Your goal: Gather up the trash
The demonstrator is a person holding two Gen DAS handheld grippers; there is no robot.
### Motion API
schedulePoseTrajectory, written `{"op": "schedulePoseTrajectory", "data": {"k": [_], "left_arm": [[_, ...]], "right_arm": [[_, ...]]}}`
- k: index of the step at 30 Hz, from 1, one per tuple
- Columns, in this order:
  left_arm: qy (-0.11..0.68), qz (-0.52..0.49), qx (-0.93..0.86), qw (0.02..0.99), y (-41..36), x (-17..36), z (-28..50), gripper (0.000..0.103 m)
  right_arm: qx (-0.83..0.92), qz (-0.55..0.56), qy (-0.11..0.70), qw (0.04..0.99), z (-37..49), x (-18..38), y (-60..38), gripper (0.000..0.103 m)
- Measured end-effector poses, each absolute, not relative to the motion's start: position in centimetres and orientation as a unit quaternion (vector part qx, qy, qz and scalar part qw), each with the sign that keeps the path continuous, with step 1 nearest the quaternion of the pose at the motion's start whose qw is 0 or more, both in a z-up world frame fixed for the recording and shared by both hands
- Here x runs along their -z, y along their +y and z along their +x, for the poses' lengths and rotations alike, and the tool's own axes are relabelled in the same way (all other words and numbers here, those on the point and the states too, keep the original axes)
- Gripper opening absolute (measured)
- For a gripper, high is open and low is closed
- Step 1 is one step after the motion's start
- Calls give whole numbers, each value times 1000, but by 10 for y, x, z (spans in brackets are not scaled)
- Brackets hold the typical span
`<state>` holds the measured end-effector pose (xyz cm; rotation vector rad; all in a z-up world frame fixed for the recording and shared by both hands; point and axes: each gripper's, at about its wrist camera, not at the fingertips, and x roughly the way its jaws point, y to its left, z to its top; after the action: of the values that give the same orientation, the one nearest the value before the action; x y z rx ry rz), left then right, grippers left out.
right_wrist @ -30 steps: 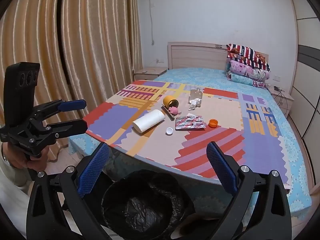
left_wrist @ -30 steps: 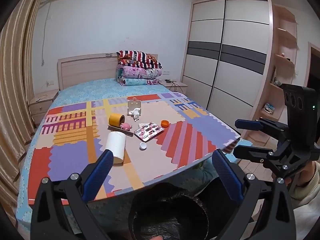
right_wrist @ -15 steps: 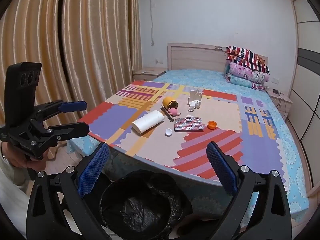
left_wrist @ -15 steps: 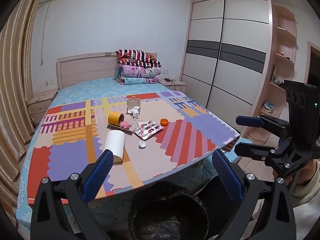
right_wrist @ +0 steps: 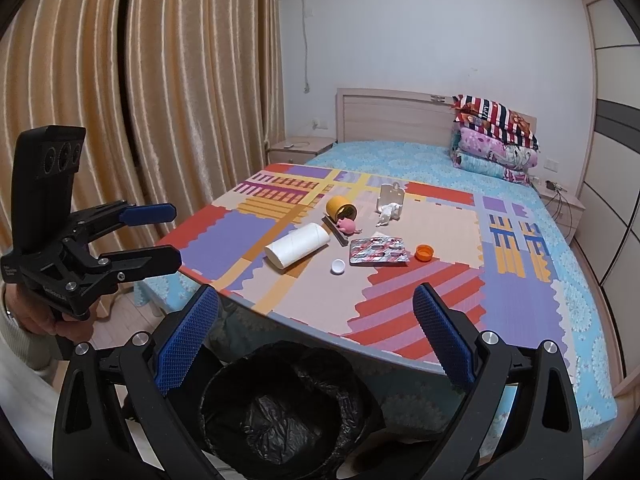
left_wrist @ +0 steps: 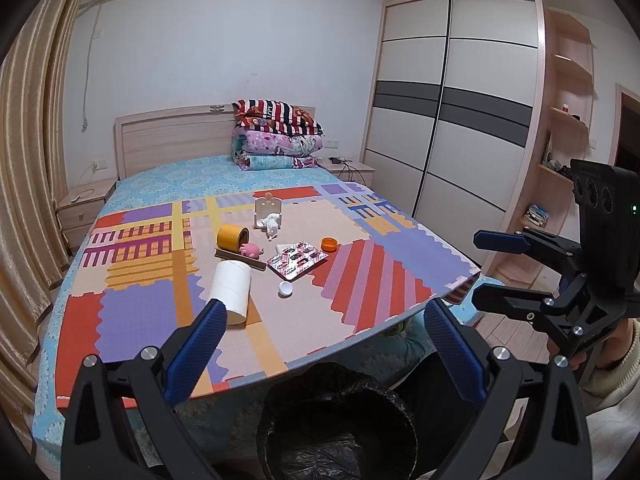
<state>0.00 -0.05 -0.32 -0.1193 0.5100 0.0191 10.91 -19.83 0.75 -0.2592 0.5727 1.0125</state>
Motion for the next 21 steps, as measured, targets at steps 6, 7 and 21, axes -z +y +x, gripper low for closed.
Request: {"op": "schedulePoseTrajectory", "data": {"k": [6, 7, 21], "left_arm": [[252, -58, -11, 966, 2, 6, 1, 95], [252, -58, -10, 966, 2, 7, 1, 95], [253, -59, -8, 966, -1, 4, 0, 95]], "right_arm": [[-477, -122, 270, 828, 109, -7, -198, 99], [-477, -122, 269, 828, 109, -8, -198, 99], [-478, -124, 266, 828, 107, -10, -196, 99]]}}
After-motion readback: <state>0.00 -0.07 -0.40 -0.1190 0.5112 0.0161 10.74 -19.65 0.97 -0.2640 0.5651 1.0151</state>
